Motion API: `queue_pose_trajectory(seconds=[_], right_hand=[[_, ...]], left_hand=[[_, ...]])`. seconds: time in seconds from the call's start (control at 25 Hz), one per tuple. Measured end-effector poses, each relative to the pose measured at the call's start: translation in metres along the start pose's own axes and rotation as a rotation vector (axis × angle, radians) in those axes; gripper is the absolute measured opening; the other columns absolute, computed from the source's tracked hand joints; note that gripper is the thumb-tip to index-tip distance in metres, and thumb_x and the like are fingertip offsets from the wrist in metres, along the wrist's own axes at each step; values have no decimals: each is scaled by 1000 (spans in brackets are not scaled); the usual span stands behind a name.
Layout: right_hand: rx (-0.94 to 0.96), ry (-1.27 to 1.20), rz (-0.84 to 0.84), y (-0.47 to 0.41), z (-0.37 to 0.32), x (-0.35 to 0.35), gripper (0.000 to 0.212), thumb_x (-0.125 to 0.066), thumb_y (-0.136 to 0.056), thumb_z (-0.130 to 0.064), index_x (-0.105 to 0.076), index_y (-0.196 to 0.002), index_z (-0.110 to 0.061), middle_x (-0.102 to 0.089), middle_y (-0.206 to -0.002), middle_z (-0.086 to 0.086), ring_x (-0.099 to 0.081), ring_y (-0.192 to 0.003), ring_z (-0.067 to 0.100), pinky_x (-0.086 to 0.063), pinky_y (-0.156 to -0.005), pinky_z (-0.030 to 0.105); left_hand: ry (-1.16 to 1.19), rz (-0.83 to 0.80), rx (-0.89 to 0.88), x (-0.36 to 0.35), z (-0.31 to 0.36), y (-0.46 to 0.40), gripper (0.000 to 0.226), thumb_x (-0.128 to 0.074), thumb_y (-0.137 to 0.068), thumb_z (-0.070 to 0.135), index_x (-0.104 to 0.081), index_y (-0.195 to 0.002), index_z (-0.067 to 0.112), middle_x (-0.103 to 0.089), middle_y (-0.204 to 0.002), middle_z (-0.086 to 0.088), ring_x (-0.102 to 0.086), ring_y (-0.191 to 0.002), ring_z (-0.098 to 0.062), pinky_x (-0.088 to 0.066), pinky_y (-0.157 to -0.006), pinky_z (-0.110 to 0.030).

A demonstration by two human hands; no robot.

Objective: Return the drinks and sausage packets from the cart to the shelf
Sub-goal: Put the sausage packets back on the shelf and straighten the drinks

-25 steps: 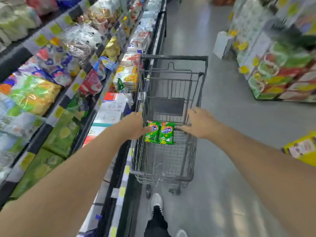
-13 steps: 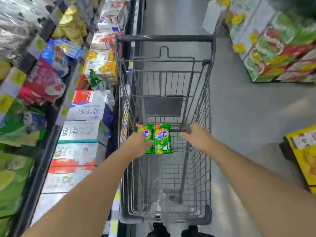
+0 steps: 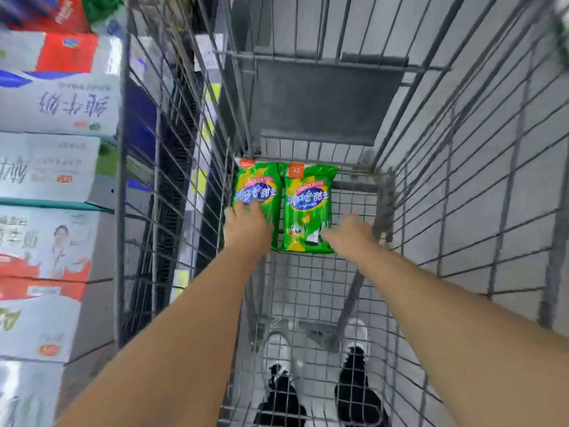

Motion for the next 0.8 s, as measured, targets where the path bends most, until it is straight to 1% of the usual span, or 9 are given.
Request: queue_pose_trajectory(seconds=[0.04,0.12,0.2,0.32,0.4,0.52,0.6,0.68,0.8], right_hand=[[-1,1,-13,-7,-3,-5,27,-63,-92,-27,-57,-84,-2,-52,-81,8,-54,-74,26,-34,-55,26],[7,-43,2,-27,-9,-15,30,-64,-91,-30,-62,-104,-2,-59,-100,14,-60,-92,29,-37,-62,25],[1,-125,2,-43,-12,-25,46,-66,-89,-35,-61,-117,1,-66,-116,18,-62,-97,28,-39,-68,26],[-37,-326,-28,-54,-14,-32,59,-69,-86,-39,-56,-127,3,-65,-121,15,-63,-106,31,-50,-81,35],[-70,-360,27,-53,-12,-22,68,-71,-84,-42,-49,-130,3,-59,-121,8,-59,-116,33,-51,-93,39],[-73,-130,161,-56,-5,0,68,-73,-79,-45,-51,-127,-2,-57,-130,20,-54,-123,37,-47,-98,41],[-41,-96,146,-59,-2,3,59,-76,-74,-42,-62,-119,-6,-63,-123,20,-58,-118,35,-50,-93,39],[-27,-184,140,-58,0,2,48,-81,-68,-36,-70,-108,-12,-71,-110,14,-67,-103,30,-54,-79,34],[-26,-241,139,-57,5,-4,52,-88,-63,-36,-69,-106,-12,-74,-102,9,-70,-93,27,-57,-75,35]], left_hand=[[-61,31,-6,-4,-1,-6,68,-56,-92,38,-28,-149,13,-31,-147,-22,-31,-131,-44,-34,-105,-50],[-147,83,-12,-11,-1,-17,73,-56,-91,44,-25,-150,15,-22,-153,-25,-28,-133,-47,-31,-107,-52],[-133,86,25,-18,1,-21,74,-59,-90,39,-22,-150,16,-11,-157,-25,-24,-135,-49,-33,-107,-57],[-83,24,100,-25,15,-13,80,-64,-88,31,-17,-152,18,-1,-159,-22,-20,-137,-48,-34,-105,-58],[30,25,141,-26,20,-8,75,-65,-86,34,-23,-148,21,-9,-158,-17,-23,-135,-45,-35,-102,-56],[337,60,239,-25,10,-8,81,-74,-78,40,-30,-138,9,-33,-142,-17,-37,-128,-40,-38,-101,-50],[458,10,306,-29,6,-10,84,-79,-74,41,-33,-132,0,-41,-137,-21,-42,-128,-39,-36,-106,-46],[441,-49,328,-35,9,-12,87,-80,-70,47,-38,-129,-1,-47,-134,-20,-46,-126,-38,-37,-106,-44],[553,-116,366,-39,13,-11,89,-76,-46,62,-56,-115,10,-65,-118,-14,-62,-107,-34,-52,-93,-43]])
Point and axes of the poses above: each hand's wrist, its own y-axis away from the middle knuckle, its own x-axis out of the back of the hand, z = x × y, the point moved 7 cm from there along -y, towards the middle knuckle
